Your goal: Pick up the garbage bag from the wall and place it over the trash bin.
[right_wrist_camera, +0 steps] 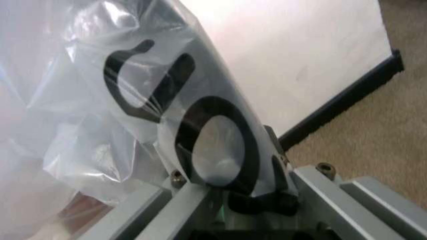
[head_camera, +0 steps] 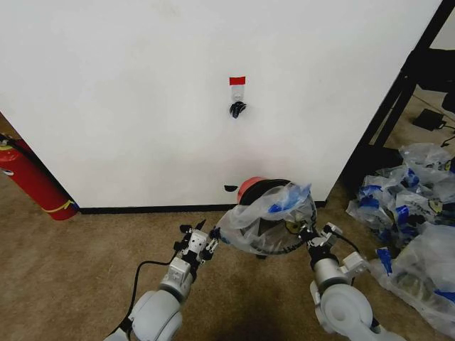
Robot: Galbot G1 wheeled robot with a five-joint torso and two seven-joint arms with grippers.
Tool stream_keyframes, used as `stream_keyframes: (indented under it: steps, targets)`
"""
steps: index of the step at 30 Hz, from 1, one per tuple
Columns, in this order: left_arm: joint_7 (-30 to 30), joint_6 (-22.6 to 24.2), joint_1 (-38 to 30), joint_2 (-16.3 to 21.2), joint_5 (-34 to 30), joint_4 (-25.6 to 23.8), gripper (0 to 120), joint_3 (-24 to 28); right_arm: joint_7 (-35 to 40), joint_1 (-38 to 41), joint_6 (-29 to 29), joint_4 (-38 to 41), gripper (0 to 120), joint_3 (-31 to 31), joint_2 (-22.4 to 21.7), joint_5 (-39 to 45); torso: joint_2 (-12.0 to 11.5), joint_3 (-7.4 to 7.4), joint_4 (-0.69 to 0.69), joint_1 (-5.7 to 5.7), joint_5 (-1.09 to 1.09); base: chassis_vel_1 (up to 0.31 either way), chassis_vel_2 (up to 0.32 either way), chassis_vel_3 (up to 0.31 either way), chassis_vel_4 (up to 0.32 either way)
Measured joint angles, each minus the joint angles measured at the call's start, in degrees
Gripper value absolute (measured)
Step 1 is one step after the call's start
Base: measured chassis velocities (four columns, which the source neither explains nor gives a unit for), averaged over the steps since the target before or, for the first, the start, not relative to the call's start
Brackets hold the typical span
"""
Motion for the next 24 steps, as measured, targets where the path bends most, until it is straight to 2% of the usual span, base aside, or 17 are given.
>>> stream_keyframes:
  steps: [4,6,7,9,11,14,16,20,24]
  targets:
    - [1.1,-3.4,1.3,1.5,2.8,-3.0,89,-2.4,1.1,0.7,0.8,-1.5,0,0.1,1.4,-1.8,0.0,0.00,0.00,0.00,0.00,0.000,0.000,0.000,0.000]
    - [0.7,-3.6,1.5,1.4,2.8,-4.3,91,-2.6,1.1,0.6,0.8,-1.7,0,0.0,1.6,-2.2,0.0,0.00,0.00,0.00,0.00,0.000,0.000,0.000,0.000]
    - [-0.3,-3.8,1.8,0.6,2.7,-7.0,97,-2.6,1.0,0.2,0.8,-2.3,0,-0.6,2.1,-3.1,0.0,0.00,0.00,0.00,0.00,0.000,0.000,0.000,0.000]
    - [-1.2,-4.2,1.8,-1.4,2.3,-10.4,100,-1.3,0.6,-0.2,0.9,-3.3,0,-1.7,2.9,-4.8,0.0,-0.01,0.00,0.00,0.01,0.000,0.000,0.000,0.000]
    - [-0.9,-4.8,1.6,-2.6,2.7,-11.2,100,0.0,0.1,-0.1,1.0,-4.3,0,-2.5,3.5,-6.4,0.0,0.00,-0.01,-0.01,0.01,0.000,0.000,0.000,0.000]
    - [0.8,-5.2,1.3,-3.6,5.1,-10.8,100,2.0,-1.3,0.6,1.7,-6.2,0,-3.7,4.0,-9.6,0.0,-0.01,0.00,-0.01,0.01,0.000,0.000,0.000,0.000]
    - [2.4,-5.8,0.1,-3.9,8.9,-7.6,100,5.1,-3.5,2.2,2.8,-8.9,0,-5.2,4.1,-13.9,0.0,0.00,0.00,-0.01,0.00,0.000,0.000,0.000,0.000]
    - [3.0,-5.8,-2.7,-4.6,12.8,-2.9,100,7.6,-4.9,5.0,3.8,-12.3,0,-7.1,4.7,-16.5,0.0,0.00,0.00,-0.01,0.01,0.000,0.000,0.000,0.000]
    - [2.5,-4.7,-5.1,-5.6,13.9,-0.7,97,8.5,-4.9,6.7,4.3,-14.3,0,-7.9,5.6,-17.1,0.0,0.00,0.00,0.00,0.00,0.000,0.000,0.000,0.000]
